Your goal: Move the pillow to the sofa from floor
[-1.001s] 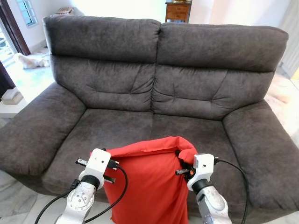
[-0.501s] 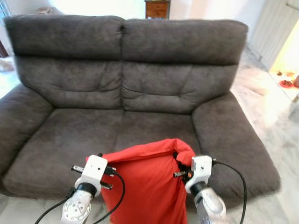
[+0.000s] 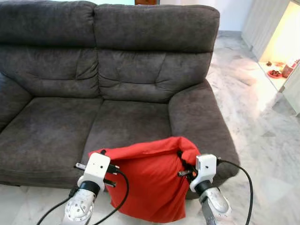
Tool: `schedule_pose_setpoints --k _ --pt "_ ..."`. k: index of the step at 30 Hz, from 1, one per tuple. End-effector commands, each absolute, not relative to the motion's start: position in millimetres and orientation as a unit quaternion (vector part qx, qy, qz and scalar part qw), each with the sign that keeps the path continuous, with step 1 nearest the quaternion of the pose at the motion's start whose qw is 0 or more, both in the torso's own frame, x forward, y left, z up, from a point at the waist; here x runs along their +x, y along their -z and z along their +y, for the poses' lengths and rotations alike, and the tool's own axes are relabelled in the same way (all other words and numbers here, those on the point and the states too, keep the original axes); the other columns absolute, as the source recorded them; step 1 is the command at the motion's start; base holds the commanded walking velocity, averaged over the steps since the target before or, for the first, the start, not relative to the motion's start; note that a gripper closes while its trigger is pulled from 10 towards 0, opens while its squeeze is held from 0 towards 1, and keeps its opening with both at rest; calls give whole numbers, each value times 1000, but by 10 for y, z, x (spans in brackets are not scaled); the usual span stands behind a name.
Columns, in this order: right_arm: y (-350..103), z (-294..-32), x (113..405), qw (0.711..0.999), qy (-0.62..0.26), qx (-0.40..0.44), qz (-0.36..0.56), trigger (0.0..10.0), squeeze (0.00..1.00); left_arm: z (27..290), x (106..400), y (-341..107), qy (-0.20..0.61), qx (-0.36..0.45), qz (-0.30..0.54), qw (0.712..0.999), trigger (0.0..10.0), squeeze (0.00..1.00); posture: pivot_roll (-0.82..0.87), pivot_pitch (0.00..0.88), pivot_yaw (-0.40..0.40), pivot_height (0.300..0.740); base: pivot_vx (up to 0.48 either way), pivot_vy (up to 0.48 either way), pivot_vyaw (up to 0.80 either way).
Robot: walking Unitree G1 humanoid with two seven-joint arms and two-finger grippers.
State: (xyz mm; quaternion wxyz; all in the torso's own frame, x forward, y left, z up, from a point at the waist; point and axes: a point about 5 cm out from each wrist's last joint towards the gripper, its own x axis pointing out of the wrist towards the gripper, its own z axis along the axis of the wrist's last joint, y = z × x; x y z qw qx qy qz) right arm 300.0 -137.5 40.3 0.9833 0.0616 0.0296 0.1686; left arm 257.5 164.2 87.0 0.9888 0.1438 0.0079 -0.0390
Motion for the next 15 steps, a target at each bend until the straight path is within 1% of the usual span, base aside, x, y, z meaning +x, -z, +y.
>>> schedule_pose_setpoints --k 1,7,10,15 --pt "-546 -1544 3080 989 -131 62 -6 10000 0 1873 2556 -1002 -17 147 -17 989 10000 0 210 134 -9 737 0 0 0" --pt "-540 -1501 3067 987 -151 54 -4 10000 0 1909 2549 -1070 -32 147 -31 988 10000 0 205 125 -14 737 0 0 0" --pt "-569 -1534 3048 987 -144 62 -17 10000 0 1914 2538 -1103 -38 150 -38 987 10000 0 190 125 -13 737 0 0 800" --pt "-543 -1592 2997 987 -149 60 -15 10000 0 1890 2531 -1103 -37 148 -40 987 10000 0 181 125 -12 737 0 0 800"
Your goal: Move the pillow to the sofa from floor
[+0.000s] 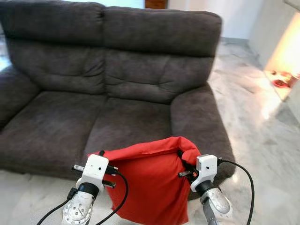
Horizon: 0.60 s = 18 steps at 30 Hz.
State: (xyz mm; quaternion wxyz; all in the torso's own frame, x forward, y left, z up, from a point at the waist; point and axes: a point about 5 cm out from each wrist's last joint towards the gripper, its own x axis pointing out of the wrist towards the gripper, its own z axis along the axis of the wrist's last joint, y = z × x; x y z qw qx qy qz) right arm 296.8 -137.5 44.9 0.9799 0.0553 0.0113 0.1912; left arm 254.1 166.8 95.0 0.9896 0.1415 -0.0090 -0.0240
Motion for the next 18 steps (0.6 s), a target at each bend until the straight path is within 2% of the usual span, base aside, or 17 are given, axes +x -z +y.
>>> schedule_pose_setpoints --k 1,2,6,12,18 --pt "-538 -1597 2992 987 -149 61 -14 10000 0 1886 2531 -1100 -37 148 -40 988 10000 0 180 125 -12 737 0 0 800" --pt "-530 -1601 2988 987 -147 71 -10 10000 0 1876 2531 -1097 -34 147 -40 988 10000 0 176 122 -12 737 0 0 794" --pt "-551 -1603 3005 984 -141 105 -12 10000 0 1865 2533 -1095 -31 146 -39 988 10000 0 178 115 -14 737 0 0 0" --pt "-560 -1553 3021 984 -151 97 -11 10000 0 1869 2535 -1105 -29 146 -39 988 10000 0 183 122 -15 737 0 0 0" --pt "-576 -1531 3017 983 -151 104 -13 10000 0 1869 2506 -1116 -32 144 -43 988 10000 0 183 131 -13 737 277 0 0"
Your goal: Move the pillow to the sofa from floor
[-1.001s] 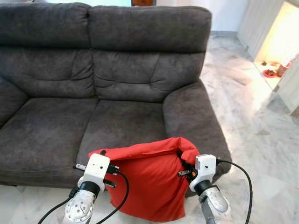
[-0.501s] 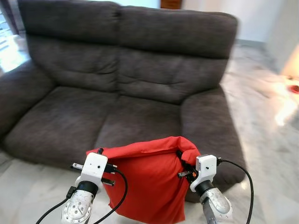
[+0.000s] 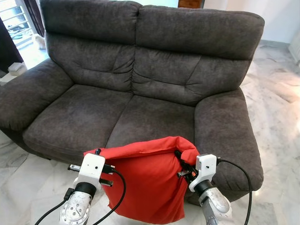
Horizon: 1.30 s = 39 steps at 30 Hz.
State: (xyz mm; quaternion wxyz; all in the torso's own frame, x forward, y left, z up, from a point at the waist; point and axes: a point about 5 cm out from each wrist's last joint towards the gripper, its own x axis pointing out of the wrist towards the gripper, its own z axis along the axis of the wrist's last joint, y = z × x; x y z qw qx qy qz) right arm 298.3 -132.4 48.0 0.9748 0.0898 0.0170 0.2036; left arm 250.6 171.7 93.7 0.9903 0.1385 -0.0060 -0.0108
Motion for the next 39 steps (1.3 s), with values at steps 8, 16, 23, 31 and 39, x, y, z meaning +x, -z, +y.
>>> schedule_pose_setpoints --k 8,16,23,31,39 --pt "-585 -1489 2975 982 -157 103 -18 10000 0 1878 2543 -1193 -40 135 -53 989 10000 0 172 149 -17 737 301 0 0" --pt "-837 -1456 3051 980 -165 93 -66 10000 0 1894 2624 -1392 -46 127 -82 988 10000 0 176 157 -15 737 315 0 0" --pt "-1255 -1392 3206 971 -179 85 -136 10000 0 1965 2727 -1706 -58 131 -128 981 10000 0 180 158 -17 737 320 0 0" --pt "-1904 -1259 3286 946 -212 72 -236 10000 0 2143 2849 -2414 -91 148 -220 960 10000 0 191 156 -22 737 334 0 0" --pt "-2220 -1148 3289 927 -243 64 -277 10000 0 2292 2874 -2915 -119 151 -276 942 10000 0 198 155 -28 737 348 0 0"
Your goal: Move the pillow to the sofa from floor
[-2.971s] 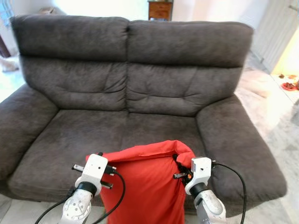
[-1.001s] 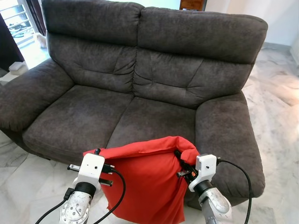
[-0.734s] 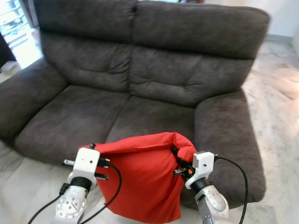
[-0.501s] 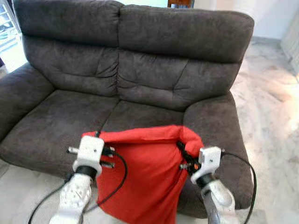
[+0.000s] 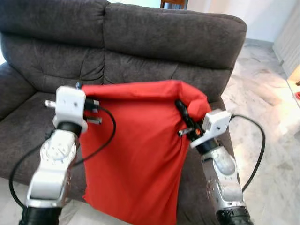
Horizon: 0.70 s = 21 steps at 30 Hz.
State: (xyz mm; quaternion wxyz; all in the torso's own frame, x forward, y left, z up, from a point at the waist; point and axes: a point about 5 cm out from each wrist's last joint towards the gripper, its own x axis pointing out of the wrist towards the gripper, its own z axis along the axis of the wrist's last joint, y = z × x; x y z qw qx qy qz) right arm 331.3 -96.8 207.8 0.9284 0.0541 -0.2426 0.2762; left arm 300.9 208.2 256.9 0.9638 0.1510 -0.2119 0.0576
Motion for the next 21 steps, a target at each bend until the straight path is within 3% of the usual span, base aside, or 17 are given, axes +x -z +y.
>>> schedule_pose_setpoints --k 1,6,9,11,14,21 --pt "-2259 -1124 3277 923 -254 62 -281 10000 0 2297 2864 -2976 -122 149 -282 940 10000 0 199 155 -29 737 356 0 0" --pt "-2225 -1088 3263 923 -269 56 -270 10000 0 2278 2857 -2948 -121 152 -273 942 10000 0 199 154 -32 737 346 0 0" --pt "-2081 -1106 3287 933 -266 48 -237 10000 0 2261 2884 -2826 -106 147 -245 952 10000 0 196 157 -34 737 0 0 0" --pt "-1877 -1196 3342 953 -236 37 -188 10000 0 2135 2972 -2486 -8 170 -145 975 10000 0 201 157 -36 737 0 0 0" --pt "-1742 -1267 3351 963 -217 29 -160 10000 0 2061 2943 -2286 37 194 -103 975 10000 0 197 159 -36 737 0 0 0" --pt "-1526 -1331 3329 971 -208 22 -118 10000 0 2064 2907 -2096 31 204 -61 977 10000 0 194 161 -36 737 0 0 0"
